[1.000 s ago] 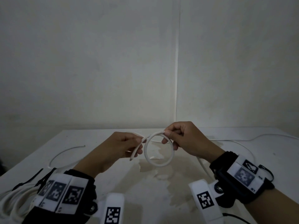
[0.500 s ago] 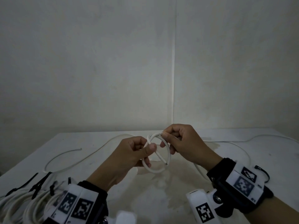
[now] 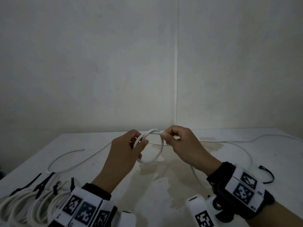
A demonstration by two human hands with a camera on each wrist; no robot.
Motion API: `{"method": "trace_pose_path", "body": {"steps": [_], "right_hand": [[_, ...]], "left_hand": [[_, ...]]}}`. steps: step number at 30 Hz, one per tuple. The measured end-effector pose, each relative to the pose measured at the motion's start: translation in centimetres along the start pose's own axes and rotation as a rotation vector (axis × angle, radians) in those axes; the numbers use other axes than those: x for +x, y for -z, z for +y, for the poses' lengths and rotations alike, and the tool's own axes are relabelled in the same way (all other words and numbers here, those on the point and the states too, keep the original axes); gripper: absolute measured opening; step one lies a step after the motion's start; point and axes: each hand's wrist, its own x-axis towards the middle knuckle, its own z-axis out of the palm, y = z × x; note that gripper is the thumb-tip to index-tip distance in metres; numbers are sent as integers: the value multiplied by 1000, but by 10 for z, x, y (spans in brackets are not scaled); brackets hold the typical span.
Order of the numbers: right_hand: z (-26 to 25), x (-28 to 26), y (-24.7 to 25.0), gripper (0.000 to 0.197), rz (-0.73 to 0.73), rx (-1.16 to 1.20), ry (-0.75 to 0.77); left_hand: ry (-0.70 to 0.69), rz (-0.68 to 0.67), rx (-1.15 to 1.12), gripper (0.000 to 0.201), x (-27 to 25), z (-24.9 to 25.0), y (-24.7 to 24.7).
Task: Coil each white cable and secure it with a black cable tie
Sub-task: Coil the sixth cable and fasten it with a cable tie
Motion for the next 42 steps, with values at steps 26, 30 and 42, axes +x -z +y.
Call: {"method": "trace_pose_path", "body": {"steps": [26,30,42], "right_hand": [[-6,1,21,22,-267,-4,-129],[-4,1,23,22,-281,-12,-135],[3,5,28,21,-198,80,-137]], "left_hand": [[-148,-422,369,39,-19,-12,-11],[-189,-441,457,39,-16,-16,-9],[344,-480,-525,36,-7,1,-6]]}}
